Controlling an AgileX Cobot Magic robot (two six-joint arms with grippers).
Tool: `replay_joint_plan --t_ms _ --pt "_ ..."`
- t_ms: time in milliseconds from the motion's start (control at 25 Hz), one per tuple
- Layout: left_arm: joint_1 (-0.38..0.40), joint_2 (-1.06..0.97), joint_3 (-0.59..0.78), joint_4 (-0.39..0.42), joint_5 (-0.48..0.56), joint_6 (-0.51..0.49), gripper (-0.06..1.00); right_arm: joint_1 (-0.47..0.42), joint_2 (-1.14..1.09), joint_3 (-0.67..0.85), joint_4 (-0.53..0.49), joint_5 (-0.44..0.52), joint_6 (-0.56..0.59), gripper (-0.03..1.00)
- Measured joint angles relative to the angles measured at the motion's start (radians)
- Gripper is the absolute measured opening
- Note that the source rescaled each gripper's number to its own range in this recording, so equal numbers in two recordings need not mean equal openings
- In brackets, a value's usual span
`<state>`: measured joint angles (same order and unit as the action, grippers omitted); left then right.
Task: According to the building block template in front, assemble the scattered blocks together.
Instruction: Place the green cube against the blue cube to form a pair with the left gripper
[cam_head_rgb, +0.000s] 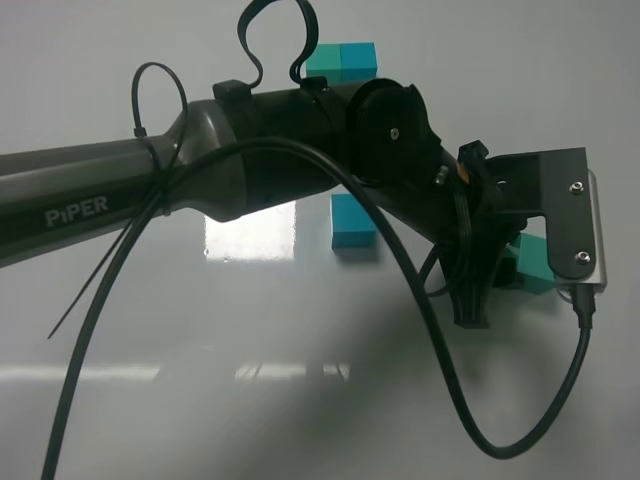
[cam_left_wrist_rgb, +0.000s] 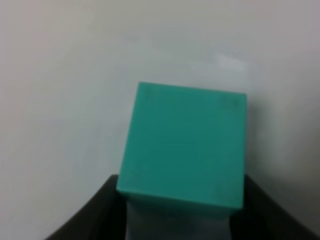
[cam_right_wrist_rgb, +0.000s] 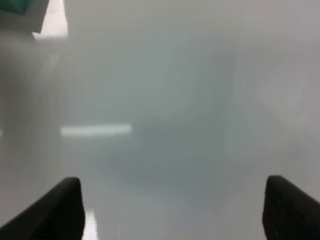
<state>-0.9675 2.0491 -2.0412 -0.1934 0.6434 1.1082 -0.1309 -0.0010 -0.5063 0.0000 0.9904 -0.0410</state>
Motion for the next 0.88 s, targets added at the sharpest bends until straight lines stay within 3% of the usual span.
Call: replay_joint_plan --t_ms 480,880 --pt "0.0 -0.112 0.0 0.043 0.059 -0.087 0.02 0.0 0.0 0.0 0.0 0.0 0.0 0.67" --pt "0.0 -0.246 0.0 0.157 0.187 -0.239 0.02 0.0 0.0 0.0 0.0 0.0 0.0 0.67"
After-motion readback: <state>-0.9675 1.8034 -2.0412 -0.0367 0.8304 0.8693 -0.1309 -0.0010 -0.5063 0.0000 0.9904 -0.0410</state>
